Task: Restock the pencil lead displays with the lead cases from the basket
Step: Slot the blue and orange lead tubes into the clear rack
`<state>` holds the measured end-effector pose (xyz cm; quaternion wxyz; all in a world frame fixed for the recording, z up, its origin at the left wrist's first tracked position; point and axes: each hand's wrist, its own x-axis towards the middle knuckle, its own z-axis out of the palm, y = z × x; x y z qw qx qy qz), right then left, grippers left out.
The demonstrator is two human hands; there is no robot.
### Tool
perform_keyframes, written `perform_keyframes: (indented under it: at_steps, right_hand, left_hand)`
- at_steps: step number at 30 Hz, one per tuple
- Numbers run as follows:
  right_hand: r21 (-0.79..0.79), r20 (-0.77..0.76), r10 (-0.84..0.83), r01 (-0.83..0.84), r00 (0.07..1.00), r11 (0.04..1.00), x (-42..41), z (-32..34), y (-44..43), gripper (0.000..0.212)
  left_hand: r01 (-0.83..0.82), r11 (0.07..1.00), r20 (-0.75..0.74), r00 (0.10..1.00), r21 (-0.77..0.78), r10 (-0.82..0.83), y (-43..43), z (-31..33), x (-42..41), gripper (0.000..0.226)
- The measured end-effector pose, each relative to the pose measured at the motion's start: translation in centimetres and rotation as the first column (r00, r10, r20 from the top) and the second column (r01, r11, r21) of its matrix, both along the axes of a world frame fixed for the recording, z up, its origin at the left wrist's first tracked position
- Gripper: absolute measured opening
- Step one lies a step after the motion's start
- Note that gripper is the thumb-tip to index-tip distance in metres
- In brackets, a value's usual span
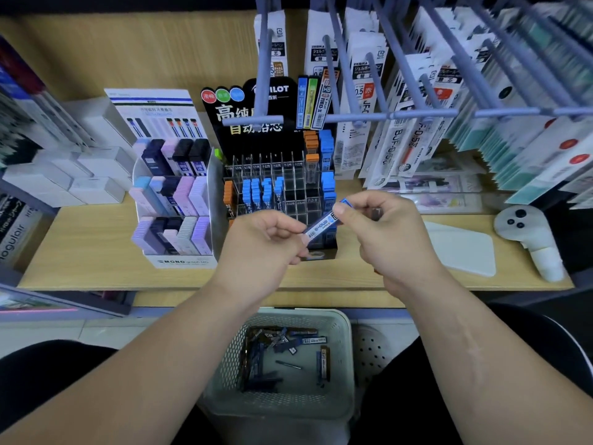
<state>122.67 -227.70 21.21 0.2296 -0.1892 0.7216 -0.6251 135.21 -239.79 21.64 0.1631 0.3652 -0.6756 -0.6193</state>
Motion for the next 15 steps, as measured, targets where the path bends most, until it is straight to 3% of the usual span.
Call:
perform_keyframes:
  at_steps: [3, 6, 10, 15]
  right_hand:
    - [0.086, -0.175, -0.024, 0.04, 0.984, 0.996, -0.7, 0.1, 0.8, 0.013]
    - [0.202, -0.317, -0.005, 0.073, 0.948, 0.977, -1.2, -0.2, 1.7, 0.009]
    - [0.277, -0.525, 0.023, 0.145, 0.851, 0.95, -0.9, -1.2, 1.6, 0.011]
    - [0.347, -0.505, 0.076, 0.121, 0.86, 0.93, -0.9, -1.7, 1.1, 0.013]
  left_hand:
    - [0.063, 0.945, 0.113, 0.993, -0.322, -0.028, -1.3, -0.2, 0.8, 0.011]
    - [0.102, 0.761, 0.179, 0.984, -0.641, 0.019, -3.2, -0.5, 2.6, 0.016]
    - [0.116, 0.698, 0.208, 0.977, -0.707, 0.049, -4.1, -2.0, 5.1, 0.026]
    - [0.188, 0.639, 0.291, 0.955, -0.746, 0.058, -4.8, -4.1, 6.7, 0.043]
